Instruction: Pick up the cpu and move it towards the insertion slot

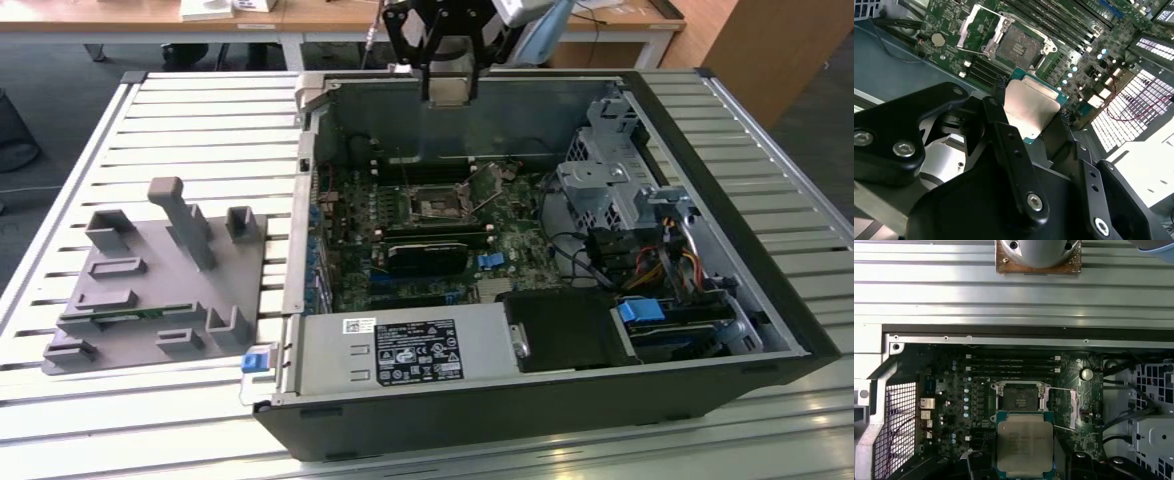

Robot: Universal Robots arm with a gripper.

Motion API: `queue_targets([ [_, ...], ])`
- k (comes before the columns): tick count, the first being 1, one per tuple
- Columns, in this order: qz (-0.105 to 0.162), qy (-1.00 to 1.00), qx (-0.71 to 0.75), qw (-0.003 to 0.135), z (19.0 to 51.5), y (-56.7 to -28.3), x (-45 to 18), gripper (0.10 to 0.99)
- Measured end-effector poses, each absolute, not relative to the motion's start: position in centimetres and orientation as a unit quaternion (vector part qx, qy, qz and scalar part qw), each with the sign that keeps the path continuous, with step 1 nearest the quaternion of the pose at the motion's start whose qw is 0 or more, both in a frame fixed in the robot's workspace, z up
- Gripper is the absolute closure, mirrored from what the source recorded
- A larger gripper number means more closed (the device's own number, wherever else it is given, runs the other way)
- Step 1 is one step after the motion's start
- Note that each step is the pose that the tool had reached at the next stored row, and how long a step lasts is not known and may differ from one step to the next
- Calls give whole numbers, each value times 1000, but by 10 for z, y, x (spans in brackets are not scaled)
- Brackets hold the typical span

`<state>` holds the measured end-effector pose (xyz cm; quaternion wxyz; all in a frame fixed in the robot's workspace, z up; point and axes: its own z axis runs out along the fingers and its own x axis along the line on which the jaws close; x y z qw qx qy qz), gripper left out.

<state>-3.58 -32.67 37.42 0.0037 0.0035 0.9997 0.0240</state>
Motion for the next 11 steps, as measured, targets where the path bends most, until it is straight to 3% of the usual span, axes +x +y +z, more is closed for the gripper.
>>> queue_targets([
  [11, 24, 1000, 4, 4, 374, -327, -30, 545],
])
